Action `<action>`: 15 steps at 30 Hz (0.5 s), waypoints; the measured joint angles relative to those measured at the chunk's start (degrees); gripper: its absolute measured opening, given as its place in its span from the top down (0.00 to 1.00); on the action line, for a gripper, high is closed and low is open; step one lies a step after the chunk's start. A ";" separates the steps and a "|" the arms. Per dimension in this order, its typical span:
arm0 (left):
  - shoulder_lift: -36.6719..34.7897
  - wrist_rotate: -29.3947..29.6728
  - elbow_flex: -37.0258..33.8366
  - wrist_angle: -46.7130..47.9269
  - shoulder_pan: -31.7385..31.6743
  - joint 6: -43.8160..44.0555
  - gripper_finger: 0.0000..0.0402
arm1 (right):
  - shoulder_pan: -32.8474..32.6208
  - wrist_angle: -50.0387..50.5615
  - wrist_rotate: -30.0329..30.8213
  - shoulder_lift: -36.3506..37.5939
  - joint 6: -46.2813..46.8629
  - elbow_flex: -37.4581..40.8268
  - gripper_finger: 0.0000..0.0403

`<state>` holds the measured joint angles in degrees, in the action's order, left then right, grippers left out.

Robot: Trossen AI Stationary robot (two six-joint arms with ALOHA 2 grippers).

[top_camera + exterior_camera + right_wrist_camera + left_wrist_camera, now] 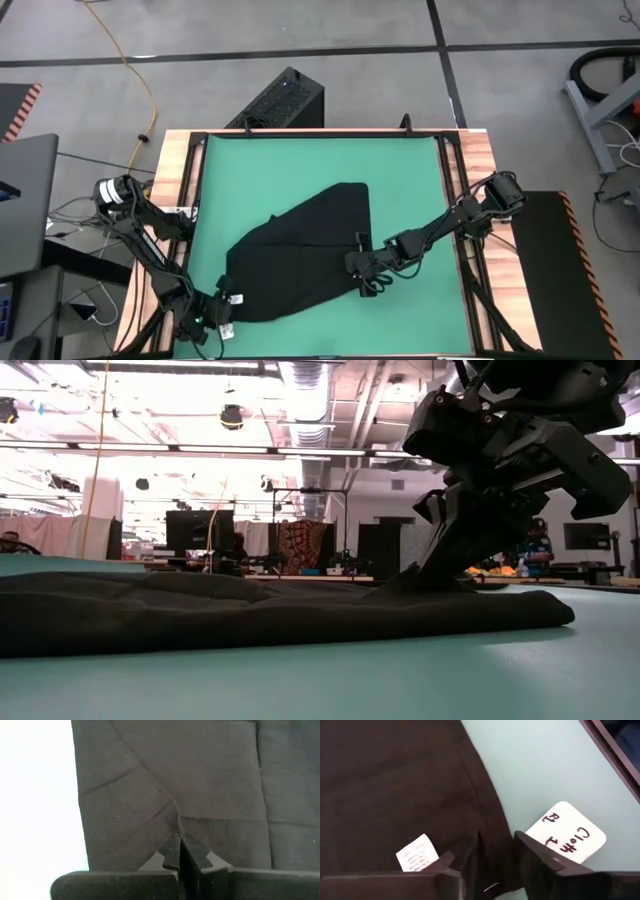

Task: Roll napkin
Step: Fold the black table napkin

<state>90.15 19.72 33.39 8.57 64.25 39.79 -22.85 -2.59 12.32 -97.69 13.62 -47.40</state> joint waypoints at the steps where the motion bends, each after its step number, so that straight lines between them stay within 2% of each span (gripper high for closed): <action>1: 0.00 0.07 0.00 0.19 0.00 0.25 0.80 | 0.00 -0.04 0.01 -0.02 0.00 0.00 0.95; 6: -1.08 1.69 0.08 1.04 0.00 1.55 0.98 | 0.00 -1.54 1.89 -0.02 -0.02 0.00 0.96; 10: -3.03 7.27 1.61 3.37 0.02 0.50 1.00 | 0.00 -3.22 2.68 -0.02 -0.07 -0.28 0.96; 15: -5.49 16.80 6.25 12.90 -0.77 0.06 1.00 | -0.04 -2.02 6.48 -0.04 -1.71 -3.27 0.97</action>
<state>84.66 36.52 39.64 21.47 63.48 39.86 -22.90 -4.61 18.80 -97.73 11.92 -50.66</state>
